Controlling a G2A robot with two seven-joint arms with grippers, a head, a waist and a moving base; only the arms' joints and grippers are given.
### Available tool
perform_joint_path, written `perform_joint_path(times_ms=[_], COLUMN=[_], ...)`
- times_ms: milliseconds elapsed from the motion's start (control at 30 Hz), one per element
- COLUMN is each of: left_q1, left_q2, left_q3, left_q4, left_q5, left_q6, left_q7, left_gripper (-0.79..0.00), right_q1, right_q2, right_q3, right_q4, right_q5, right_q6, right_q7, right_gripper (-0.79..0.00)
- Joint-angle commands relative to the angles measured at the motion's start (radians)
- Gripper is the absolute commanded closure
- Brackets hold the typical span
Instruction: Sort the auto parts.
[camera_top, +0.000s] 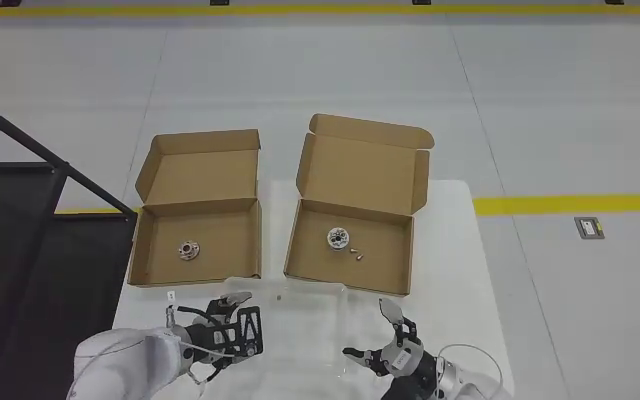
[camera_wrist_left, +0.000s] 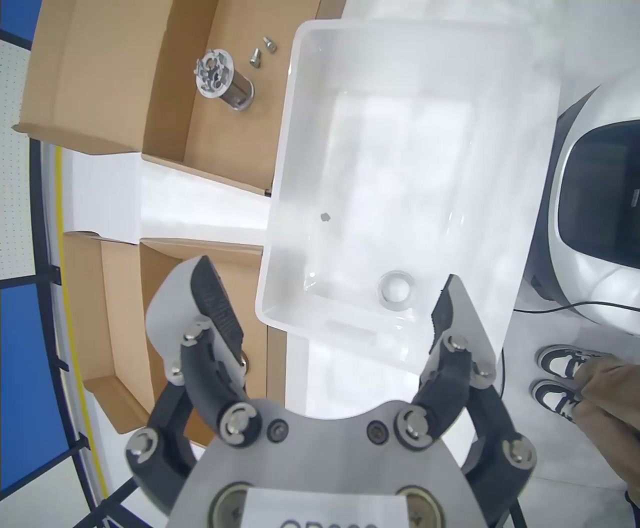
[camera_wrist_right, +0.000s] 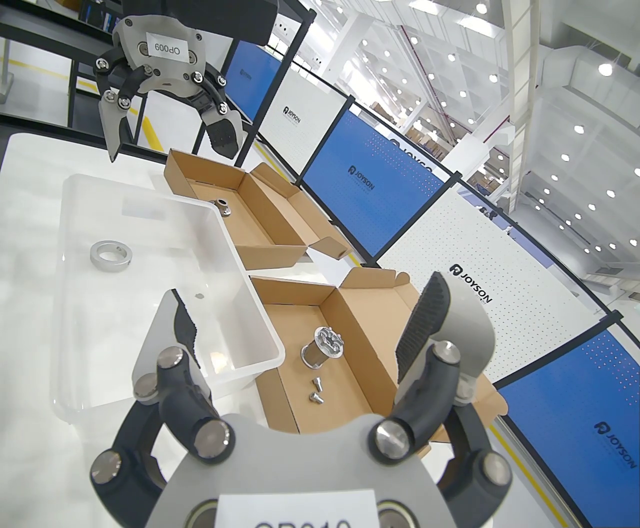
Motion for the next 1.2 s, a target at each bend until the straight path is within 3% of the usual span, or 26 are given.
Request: perform_joint_path(times_ms=[0,133,367,533,633,800,967,1167], left_q1=[0.002,-0.008,-0.134,-0.214,-0.261,-0.343,-0.415,-0.488], left_q2=[0.0,-0.002,-0.01,-0.006,0.001,0.011,0.018,0.03], left_q3=[0.0,0.035,0.151,0.235,0.291,0.388,0.481,0.591], left_q4=[0.004,0.052,0.149,0.227,0.275,0.353,0.419,0.471], left_q5=[0.001,0.019,-0.062,-0.069,-0.048,-0.027,-0.044,-0.05], left_q6=[0.006,0.025,-0.038,-0.03,-0.033,-0.035,-0.033,-0.012], left_q7=[0.001,-0.036,-0.176,-0.188,-0.186,-0.183,-0.186,-0.207], left_gripper=[-0.785,-0.785,-0.785,-0.683,-0.736,-0.619,-0.44,-0.437], right_q1=[0.0,0.0,0.0,0.0,0.0,0.0,0.0,0.0], right_q2=[0.0,0.0,0.0,0.0,0.0,0.0,0.0,0.0], right_q3=[0.0,0.0,0.0,0.0,0.0,0.0,0.0,0.0], right_q4=[0.0,0.0,0.0,0.0,0.0,0.0,0.0,0.0], right_q5=[0.0,0.0,0.0,0.0,0.0,0.0,0.0,0.0], right_q6=[0.0,0.0,0.0,0.0,0.0,0.0,0.0,0.0], right_q7=[0.0,0.0,0.0,0.0,0.0,0.0,0.0,0.0], right_gripper=[-0.785,-0.785,-0.785,-0.785,-0.785,-0.785,-0.785,-0.785])
